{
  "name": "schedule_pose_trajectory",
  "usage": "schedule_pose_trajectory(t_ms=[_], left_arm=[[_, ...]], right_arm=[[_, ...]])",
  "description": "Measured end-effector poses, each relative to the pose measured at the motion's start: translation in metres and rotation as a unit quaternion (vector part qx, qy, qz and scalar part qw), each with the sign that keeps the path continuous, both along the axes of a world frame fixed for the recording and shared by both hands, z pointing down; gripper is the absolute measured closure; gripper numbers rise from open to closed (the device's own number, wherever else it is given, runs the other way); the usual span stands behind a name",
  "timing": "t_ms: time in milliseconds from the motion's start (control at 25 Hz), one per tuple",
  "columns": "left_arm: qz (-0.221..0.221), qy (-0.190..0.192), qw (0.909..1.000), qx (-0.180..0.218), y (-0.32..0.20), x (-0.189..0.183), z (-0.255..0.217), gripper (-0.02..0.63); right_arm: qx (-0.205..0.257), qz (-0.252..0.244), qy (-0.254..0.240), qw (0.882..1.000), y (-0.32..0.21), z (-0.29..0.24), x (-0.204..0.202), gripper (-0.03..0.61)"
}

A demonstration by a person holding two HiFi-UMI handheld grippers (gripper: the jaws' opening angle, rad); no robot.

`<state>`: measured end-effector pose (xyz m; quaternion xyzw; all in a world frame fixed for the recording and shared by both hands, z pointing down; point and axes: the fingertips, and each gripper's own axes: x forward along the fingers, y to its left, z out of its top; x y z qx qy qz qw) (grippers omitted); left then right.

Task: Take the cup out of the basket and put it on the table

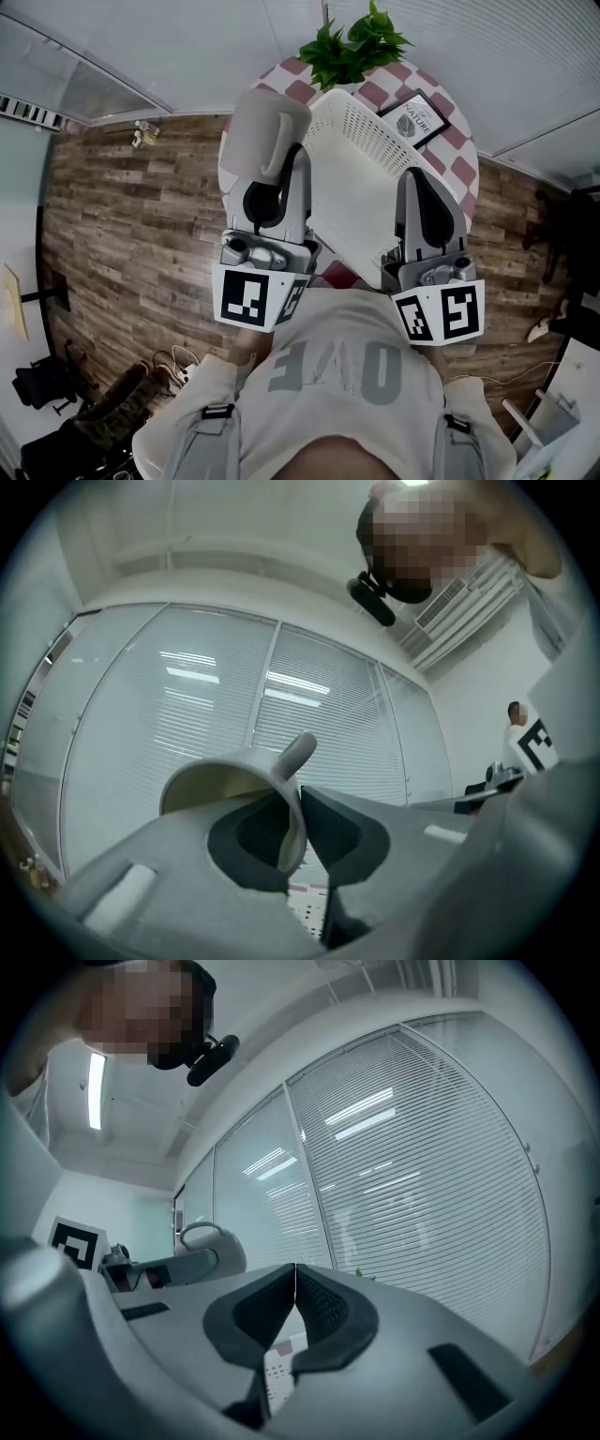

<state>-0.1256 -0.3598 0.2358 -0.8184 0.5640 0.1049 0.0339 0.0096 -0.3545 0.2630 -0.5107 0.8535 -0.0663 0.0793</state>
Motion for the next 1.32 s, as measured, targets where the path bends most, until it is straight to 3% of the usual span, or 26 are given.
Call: schedule_pose_trajectory(t_ms=[160, 400, 1320], left_arm=[[-0.008, 0.005, 0.9996, 0.027, 0.003, 0.0, -0.01, 0.574], [-0.005, 0.009, 0.9993, 0.036, 0.006, 0.003, -0.017, 0.574], [-0.02, 0.003, 0.9942, 0.106, 0.027, 0.0, -0.052, 0.574]], right_arm=[[-0.006, -0.001, 0.007, 1.0, -0.003, 0.004, 0.002, 0.569], [-0.005, 0.005, 0.03, 1.0, -0.001, 0.007, 0.002, 0.569], [-0.002, 0.006, 0.033, 0.999, -0.003, 0.009, 0.005, 0.569]])
